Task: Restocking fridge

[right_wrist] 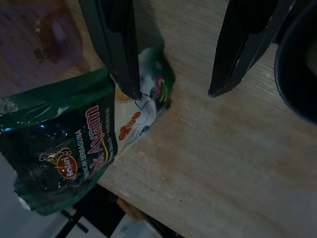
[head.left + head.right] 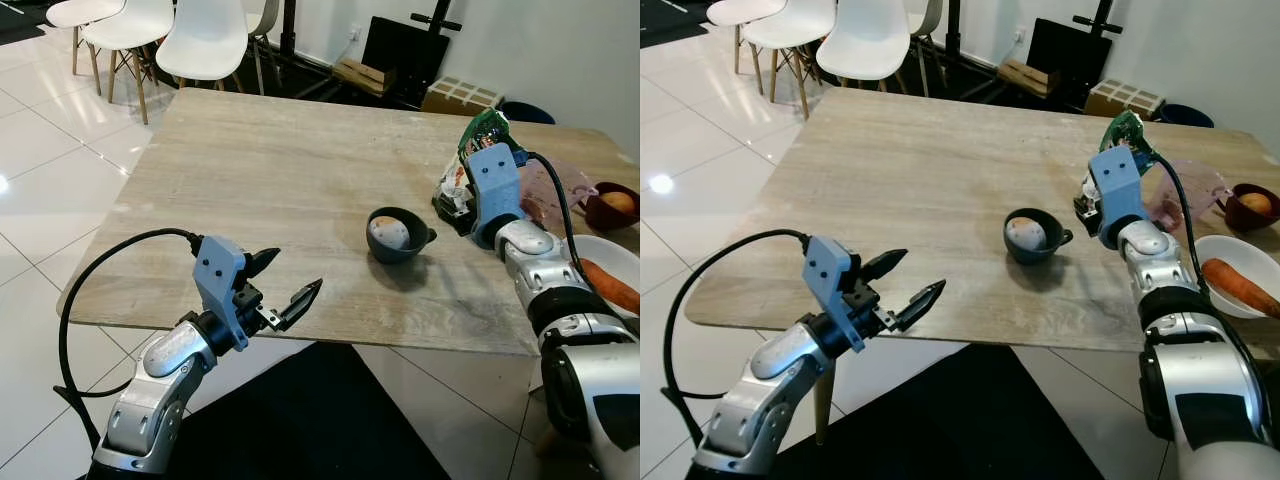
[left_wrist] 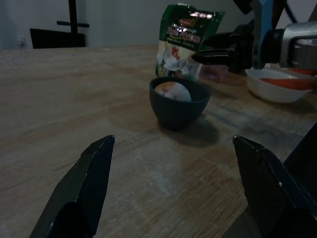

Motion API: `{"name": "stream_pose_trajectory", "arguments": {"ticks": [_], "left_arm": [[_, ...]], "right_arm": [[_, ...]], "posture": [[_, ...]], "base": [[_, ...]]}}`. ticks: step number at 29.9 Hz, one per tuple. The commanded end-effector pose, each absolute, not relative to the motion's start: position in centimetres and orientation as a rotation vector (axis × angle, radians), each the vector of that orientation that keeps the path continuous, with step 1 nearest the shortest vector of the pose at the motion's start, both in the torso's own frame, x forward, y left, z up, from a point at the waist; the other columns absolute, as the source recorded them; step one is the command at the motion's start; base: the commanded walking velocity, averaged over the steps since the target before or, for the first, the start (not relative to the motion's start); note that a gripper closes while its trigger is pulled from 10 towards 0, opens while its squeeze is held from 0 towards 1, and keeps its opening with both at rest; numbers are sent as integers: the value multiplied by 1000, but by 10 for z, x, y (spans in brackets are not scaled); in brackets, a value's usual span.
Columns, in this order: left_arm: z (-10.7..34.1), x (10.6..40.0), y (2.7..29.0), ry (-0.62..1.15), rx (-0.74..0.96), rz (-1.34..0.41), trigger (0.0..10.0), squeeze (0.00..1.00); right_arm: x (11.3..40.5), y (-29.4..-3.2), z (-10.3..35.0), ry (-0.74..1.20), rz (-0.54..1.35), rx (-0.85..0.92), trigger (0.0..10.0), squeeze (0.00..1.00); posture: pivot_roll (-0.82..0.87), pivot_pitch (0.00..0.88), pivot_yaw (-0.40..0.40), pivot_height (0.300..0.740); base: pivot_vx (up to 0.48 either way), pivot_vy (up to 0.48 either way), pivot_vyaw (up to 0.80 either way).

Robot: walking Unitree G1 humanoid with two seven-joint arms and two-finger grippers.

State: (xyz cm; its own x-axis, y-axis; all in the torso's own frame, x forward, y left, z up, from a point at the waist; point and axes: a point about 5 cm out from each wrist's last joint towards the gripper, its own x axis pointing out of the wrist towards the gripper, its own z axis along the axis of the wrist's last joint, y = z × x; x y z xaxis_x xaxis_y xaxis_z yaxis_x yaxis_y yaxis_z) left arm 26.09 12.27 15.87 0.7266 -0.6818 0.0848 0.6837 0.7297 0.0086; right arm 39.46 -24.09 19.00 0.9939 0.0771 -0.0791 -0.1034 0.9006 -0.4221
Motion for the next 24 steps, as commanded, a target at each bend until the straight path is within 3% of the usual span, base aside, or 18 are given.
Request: {"name": "stream_pose_trajectory", "arguments": {"ticks": [1,5,14,24], "left_arm": [[155,261,122,-59,-1,-761,10000,0],[154,260,122,-56,4,-764,10000,0],[152,257,116,-48,-2,-806,10000,0],[153,254,114,-51,-14,-841,10000,0]], "right_arm": [[391,-243,177,97,89,-457,10000,0],[390,-238,171,98,114,-498,10000,0],[383,-211,153,107,391,-518,10000,0],[379,-208,150,127,489,-495,10000,0]], "posture": [[-33,105,-90,736],[-32,106,-90,736],[-35,104,-88,736],[-31,102,-86,736]], "base": [[0,0,0],[0,0,0],[0,0,0],[0,0,0]]}}
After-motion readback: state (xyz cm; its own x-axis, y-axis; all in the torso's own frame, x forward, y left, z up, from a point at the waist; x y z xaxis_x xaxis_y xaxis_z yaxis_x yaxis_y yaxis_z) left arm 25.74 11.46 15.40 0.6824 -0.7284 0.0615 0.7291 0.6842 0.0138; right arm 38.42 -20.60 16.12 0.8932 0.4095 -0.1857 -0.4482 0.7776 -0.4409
